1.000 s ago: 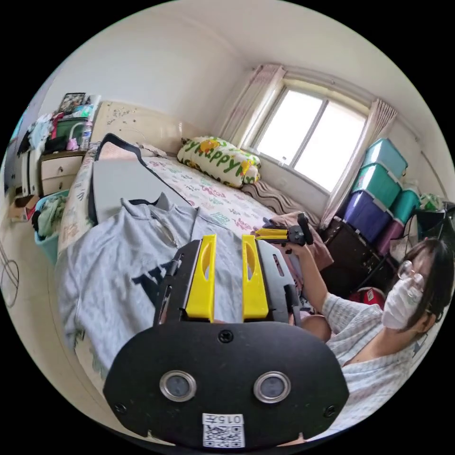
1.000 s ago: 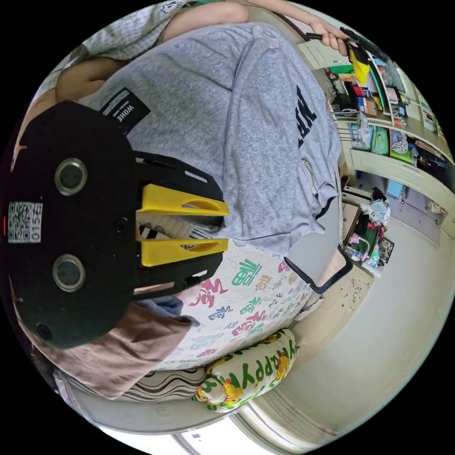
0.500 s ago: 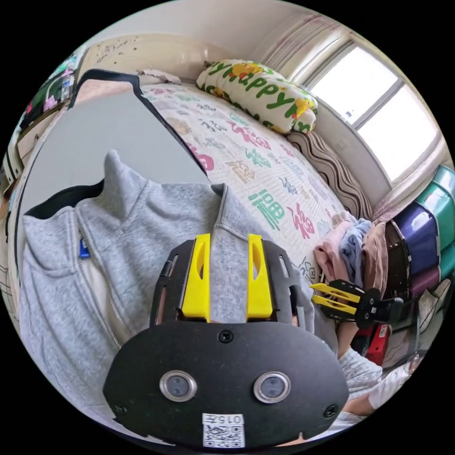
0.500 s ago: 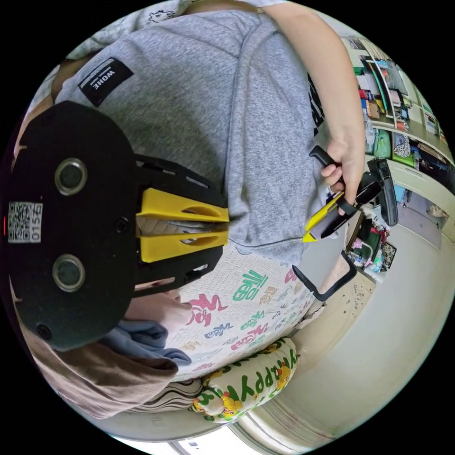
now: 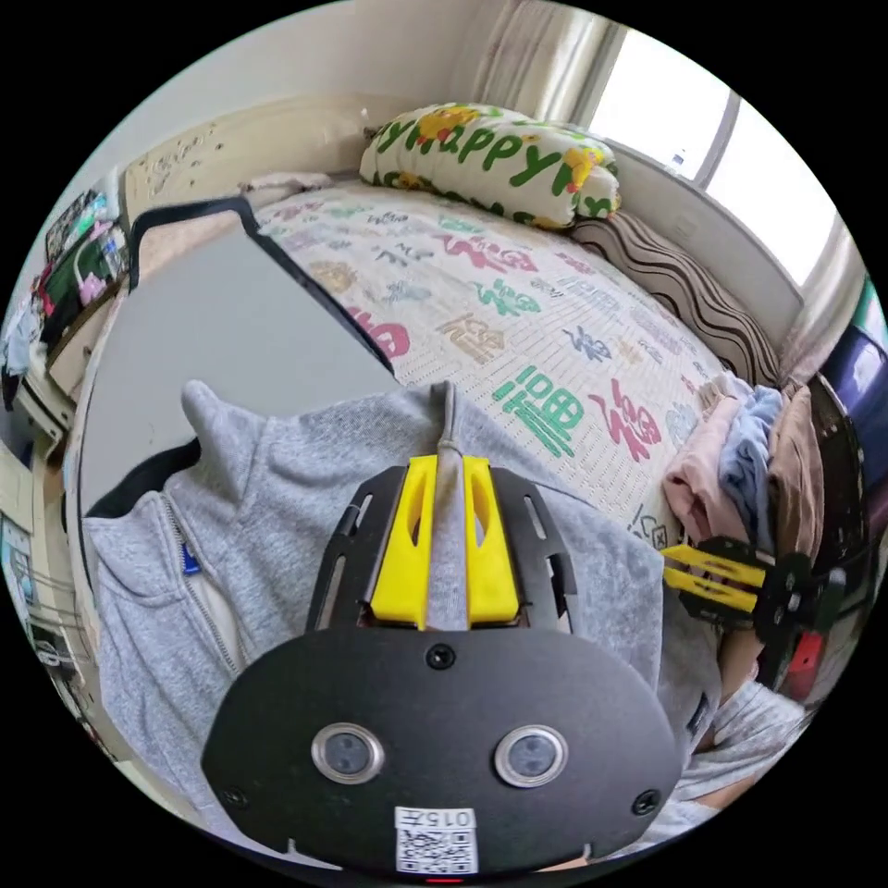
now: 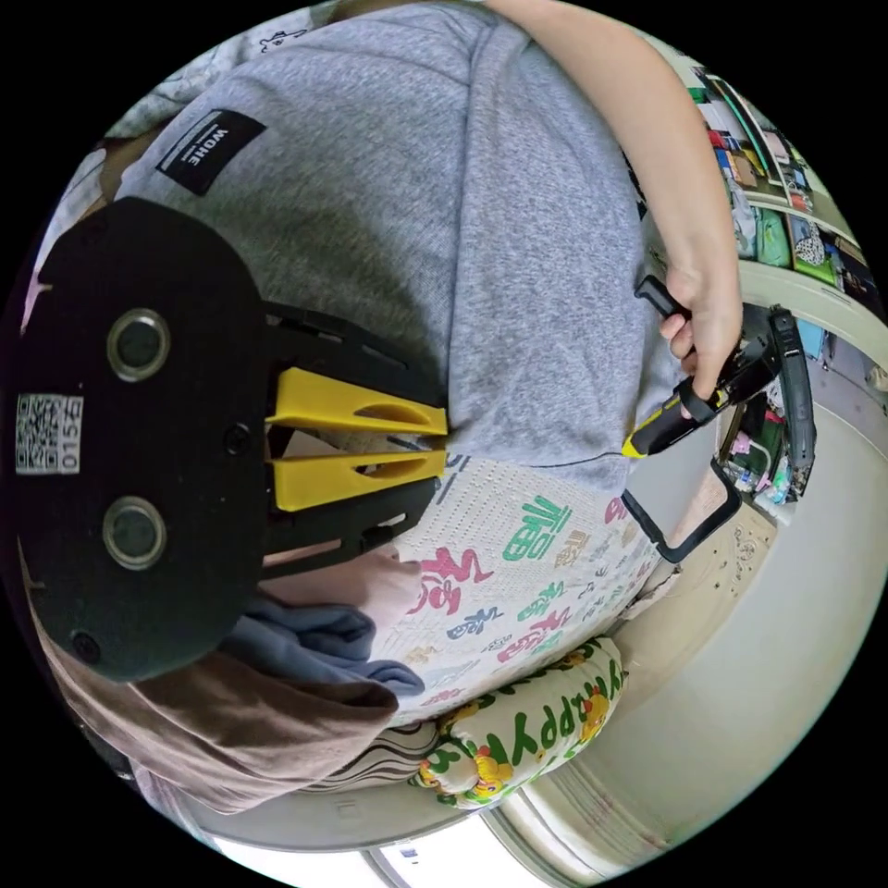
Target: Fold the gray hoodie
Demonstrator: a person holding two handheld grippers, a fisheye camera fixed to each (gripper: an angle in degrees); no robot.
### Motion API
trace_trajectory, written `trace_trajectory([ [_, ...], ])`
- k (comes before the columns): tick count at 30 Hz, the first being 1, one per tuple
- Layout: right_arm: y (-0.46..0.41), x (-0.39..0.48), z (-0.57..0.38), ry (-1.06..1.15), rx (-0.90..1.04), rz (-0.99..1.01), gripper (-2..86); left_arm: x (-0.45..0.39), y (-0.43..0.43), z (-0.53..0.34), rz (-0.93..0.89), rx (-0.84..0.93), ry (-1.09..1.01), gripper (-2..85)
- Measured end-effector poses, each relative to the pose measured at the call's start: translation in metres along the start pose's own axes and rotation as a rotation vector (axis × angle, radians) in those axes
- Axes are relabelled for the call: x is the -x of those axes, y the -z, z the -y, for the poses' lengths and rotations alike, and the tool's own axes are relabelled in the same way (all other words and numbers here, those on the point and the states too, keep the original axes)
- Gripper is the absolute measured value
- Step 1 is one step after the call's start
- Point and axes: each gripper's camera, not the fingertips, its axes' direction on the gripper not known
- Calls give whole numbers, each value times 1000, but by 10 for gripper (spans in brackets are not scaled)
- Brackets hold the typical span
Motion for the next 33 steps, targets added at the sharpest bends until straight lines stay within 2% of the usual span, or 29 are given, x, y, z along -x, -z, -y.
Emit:
trace_trajectory([
  [2,6,-17,-8,-50,-43,59,38,-11,39,-27,6,-34,-80,63],
  [3,10,-26,-14,-72,-81,92,38,-18,62,-51,-54,-30,-123,76],
  [7,5,-35,-26,-72,-104,103,43,-54,123,-163,-421,61,-225,95],
  [9,-8,-31,-25,-26,-57,122,51,-68,146,-216,-420,47,-224,92],
  [12,-27,-27,-26,7,11,80,53,-87,173,-277,-312,72,-246,87],
  [15,-37,-31,-33,-7,15,56,40,-100,189,-286,-242,155,-289,91],
  [20,-54,-50,-48,-55,9,129,19,-104,185,-306,-215,244,-361,82],
  [26,-77,-61,-66,-71,13,184,10,-75,213,-330,-253,191,-332,79],
  [29,-88,-66,-76,-87,10,210,8,-41,241,-347,-318,95,-296,71],
  [32,-97,-69,-86,-102,-1,234,7,28,299,-370,-324,-154,-115,60],
  [33,-101,-73,-89,-117,2,266,6,65,329,-387,-317,-288,-2,61],
])
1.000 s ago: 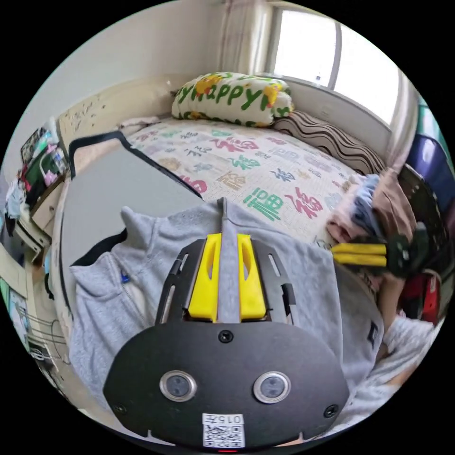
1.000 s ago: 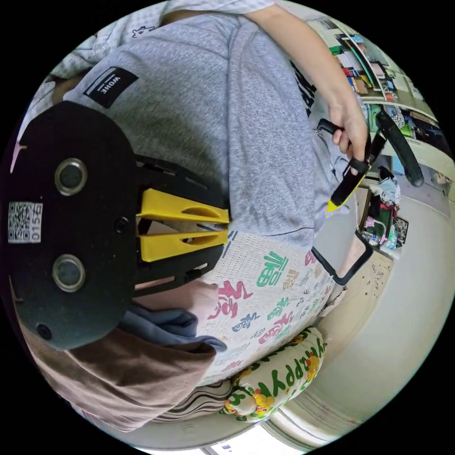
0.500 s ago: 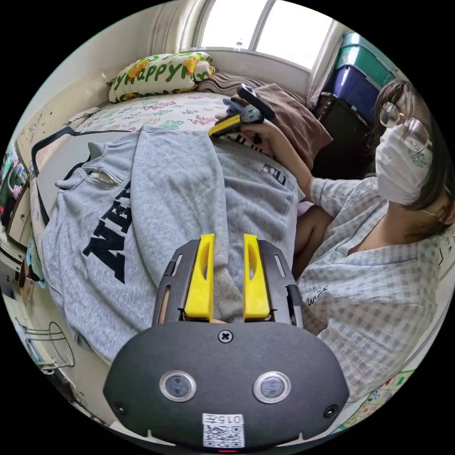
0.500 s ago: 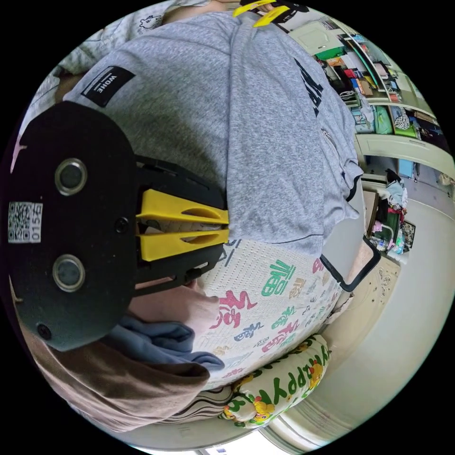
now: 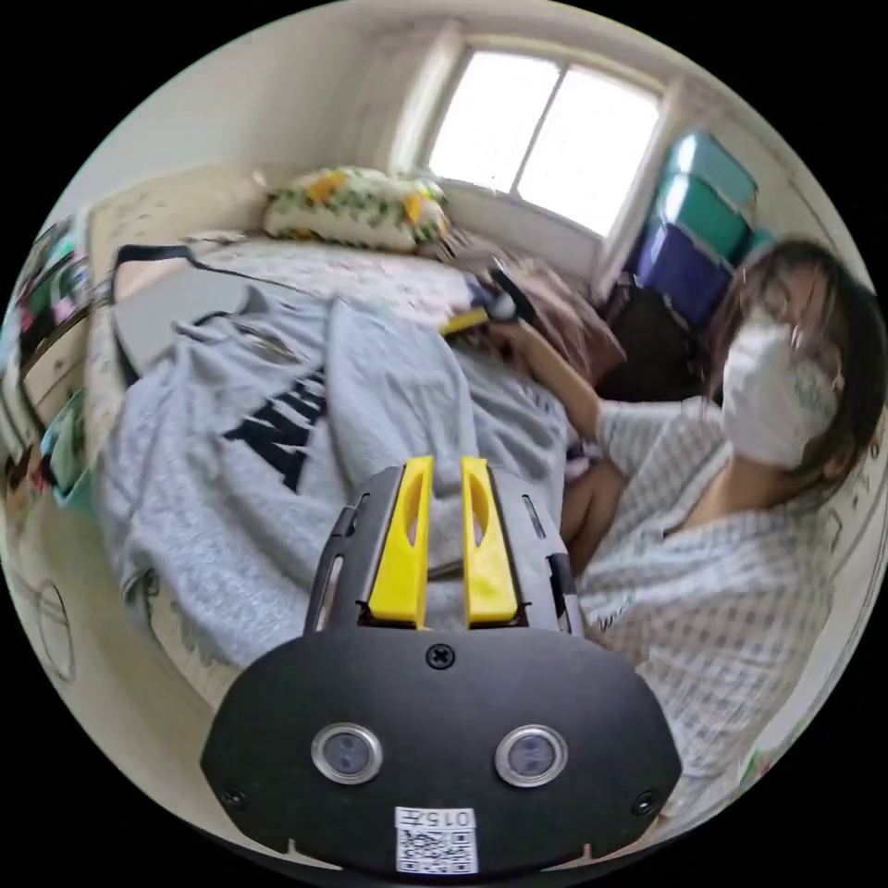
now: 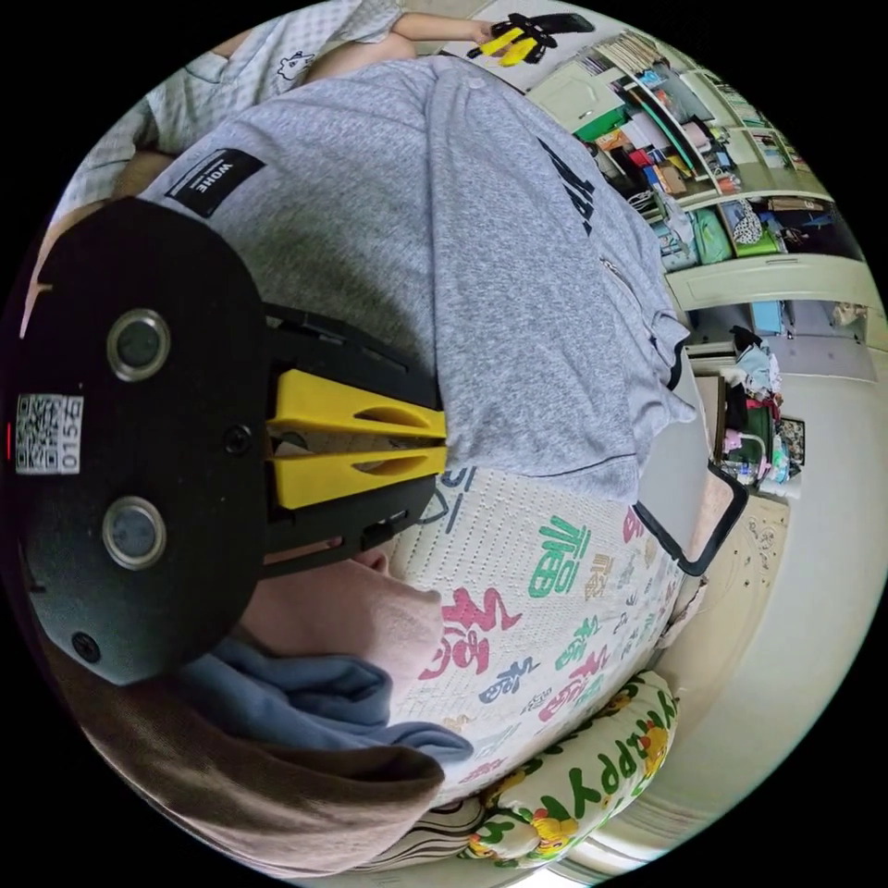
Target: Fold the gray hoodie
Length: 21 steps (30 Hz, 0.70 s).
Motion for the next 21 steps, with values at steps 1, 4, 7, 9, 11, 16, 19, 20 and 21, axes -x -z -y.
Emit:
trace_trajectory([
  [1,1,-7,-2,-26,9,47,7,29,44,-15,20,-151,98,65],
  [4,24,-8,0,-72,-3,79,8,115,130,-90,64,-394,376,78],
  [7,64,29,15,-50,-156,-51,11,209,170,-206,32,-565,697,90],
  [9,74,65,36,6,-222,-79,15,259,171,-278,-39,-649,856,99],
  [11,68,114,66,123,-252,-28,22,296,161,-337,-112,-732,965,112],
  [16,-21,328,160,564,-98,151,56,359,113,-414,-332,-773,1079,175],
  [19,-79,458,178,776,-12,236,72,390,95,-434,-417,-748,1116,193],
  [20,-90,482,179,810,0,246,76,395,92,-439,-429,-749,1125,198],
  [21,-112,526,179,874,29,263,90,405,87,-451,-450,-765,1149,209],
])
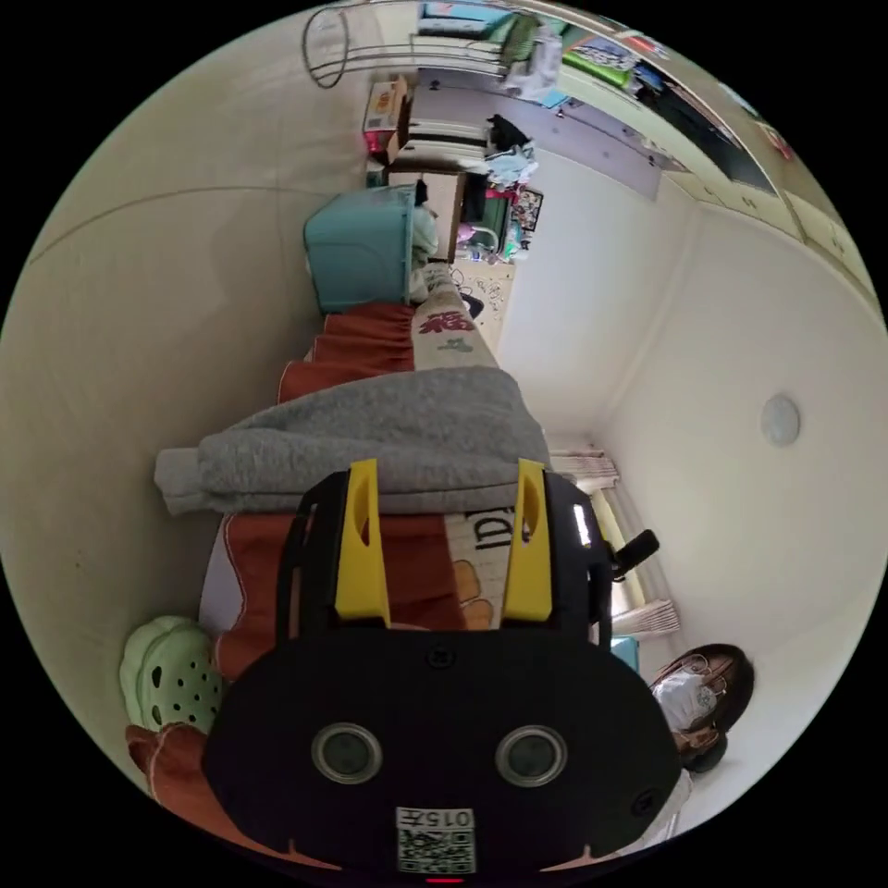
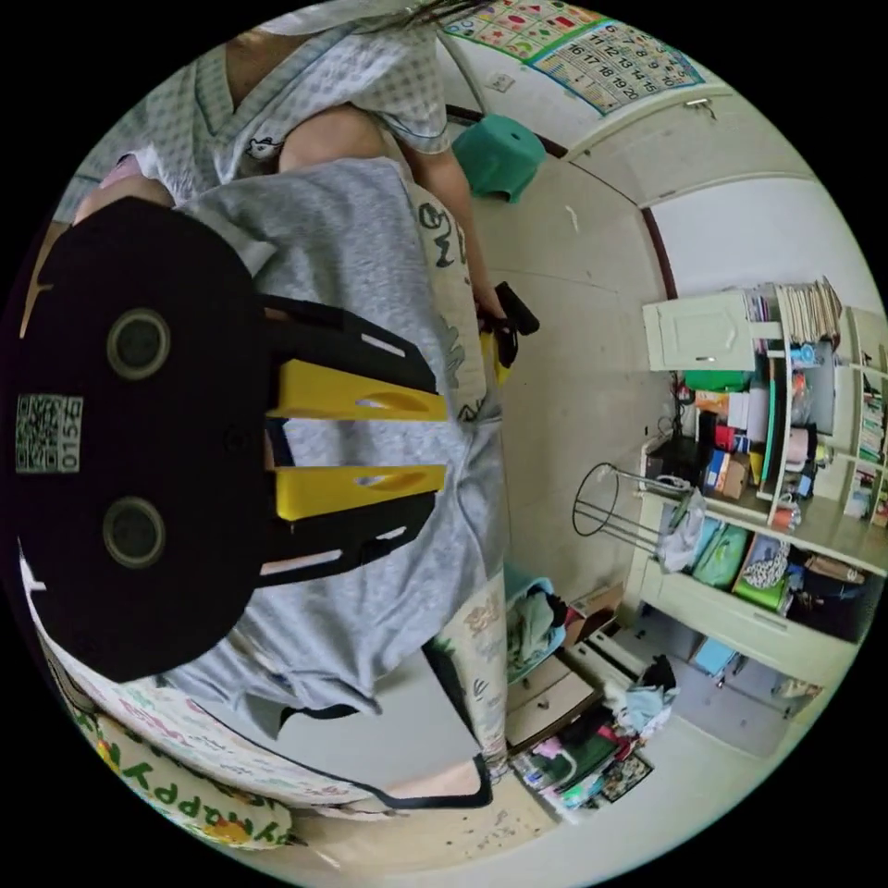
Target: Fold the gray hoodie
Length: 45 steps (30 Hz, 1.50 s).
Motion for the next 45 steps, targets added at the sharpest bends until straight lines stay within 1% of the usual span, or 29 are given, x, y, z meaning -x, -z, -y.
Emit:
trace_trajectory([
  [2,-42,29,41,75,54,19,109,26,9,-1,-36,-53,66,232],
  [4,-96,58,78,165,204,-30,128,60,14,-11,-153,-103,155,243],
  [5,-109,64,84,185,244,-50,129,66,13,-13,-186,-104,173,243],
  [7,-157,80,98,238,395,-134,134,85,9,-20,-292,-103,227,245],
  [11,-196,89,109,202,497,-145,125,92,-5,-6,-343,-71,261,245],
  [13,-210,97,112,199,528,-176,106,82,-18,17,-324,-3,239,249],
  [15,-217,106,112,207,541,-195,86,68,-24,32,-302,34,204,252],
  [16,-220,115,111,227,535,-237,65,61,-24,40,-300,31,187,253],
  [18,-224,128,106,268,522,-278,46,55,-15,47,-307,-25,169,239],
  [19,-225,133,103,266,510,-281,40,54,-6,50,-304,-70,166,213],
  [23,-228,140,96,229,463,-266,34,51,22,58,-313,-151,161,129],
  [27,-232,150,88,224,424,-268,34,37,59,65,-340,-238,81,12],
  [29,-234,153,84,214,406,-273,34,29,70,71,-376,-251,56,2],
  [32,-236,158,81,203,385,-274,35,16,80,72,-361,-187,14,6],
  [33,-236,160,80,202,381,-274,35,15,84,67,-378,-155,13,24],
  [36,-238,165,78,204,374,-284,36,30,99,40,-448,-97,91,104],
  [37,-240,168,77,214,374,-296,37,37,109,26,-480,-103,114,115],
  [40,-242,173,77,235,371,-316,37,52,123,-4,-495,-82,176,134],
  [42,-242,173,77,236,367,-319,37,56,116,-18,-473,-24,209,142],
  [45,-239,172,79,232,365,-320,36,66,86,-22,-519,54,256,160],
])
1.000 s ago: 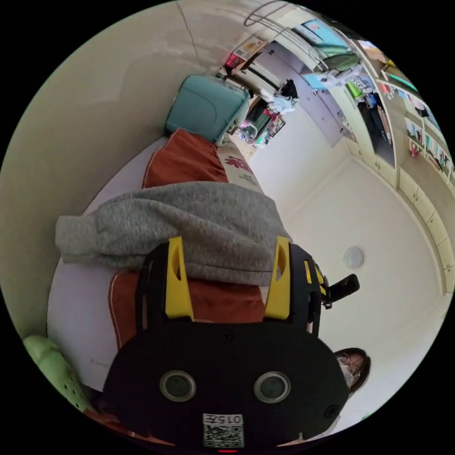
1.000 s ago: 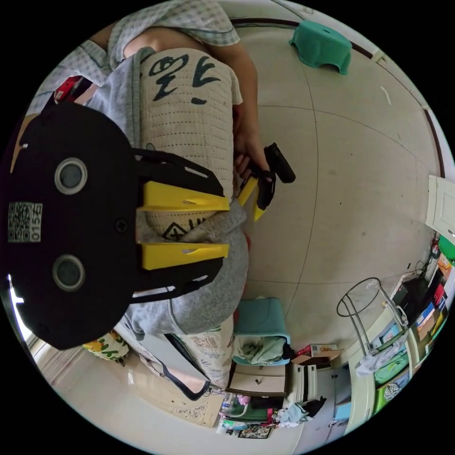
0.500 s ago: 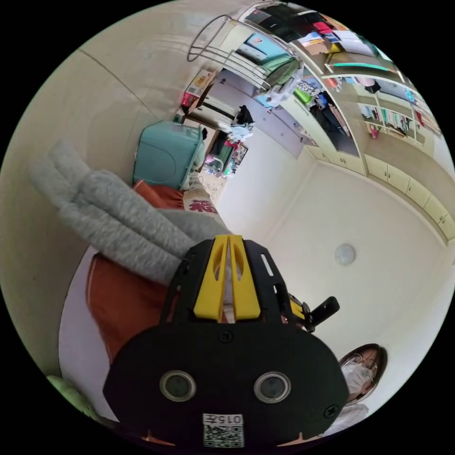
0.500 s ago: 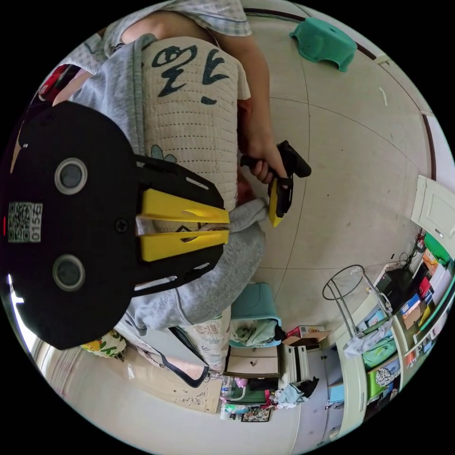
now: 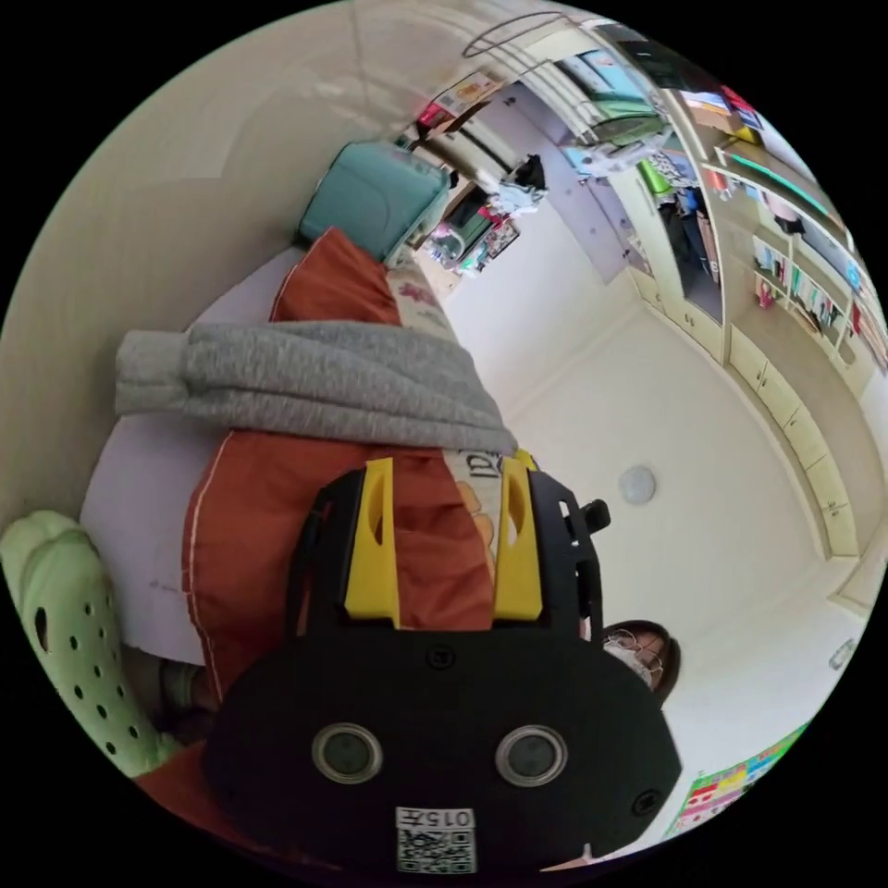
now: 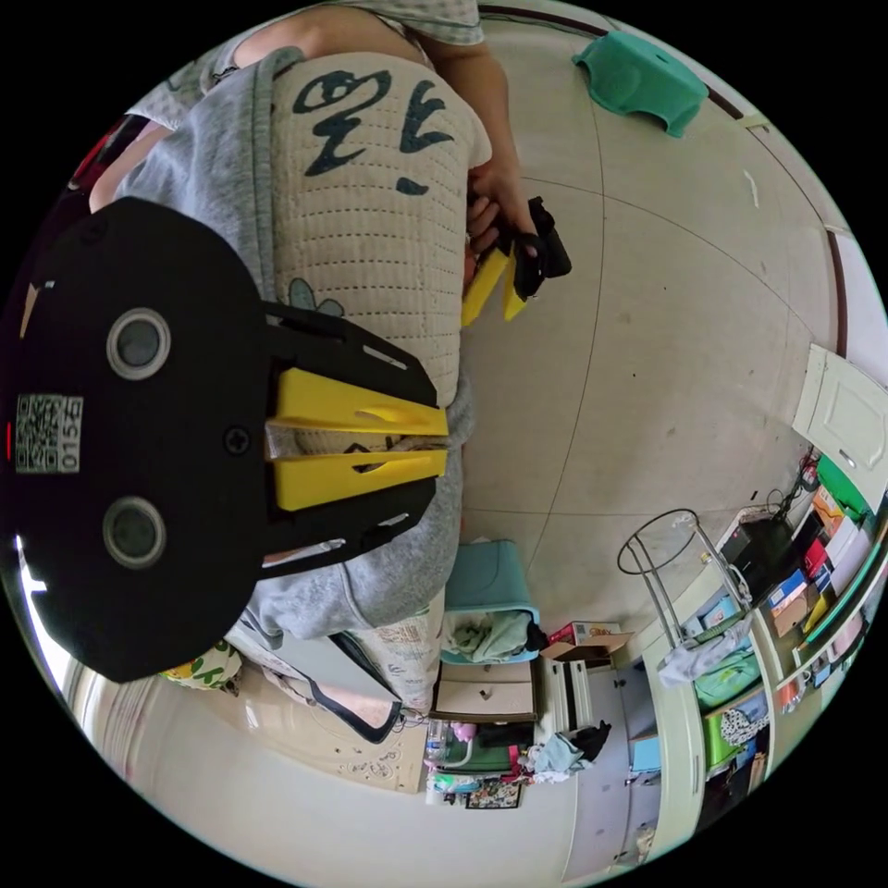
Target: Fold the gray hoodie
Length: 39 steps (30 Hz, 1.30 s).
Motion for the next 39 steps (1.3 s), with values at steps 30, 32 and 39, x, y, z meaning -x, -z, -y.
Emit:
trace_trajectory([
  [30,160,-149,-139,-348,-248,153,33,-236,-213,25,382,-245,-822,-1],
  [32,189,-168,-194,-442,-336,214,41,-285,-296,-18,473,-93,-1031,-2],
  [39,262,-184,-466,-942,-654,209,73,-168,-602,-283,768,1007,-1630,6],
])
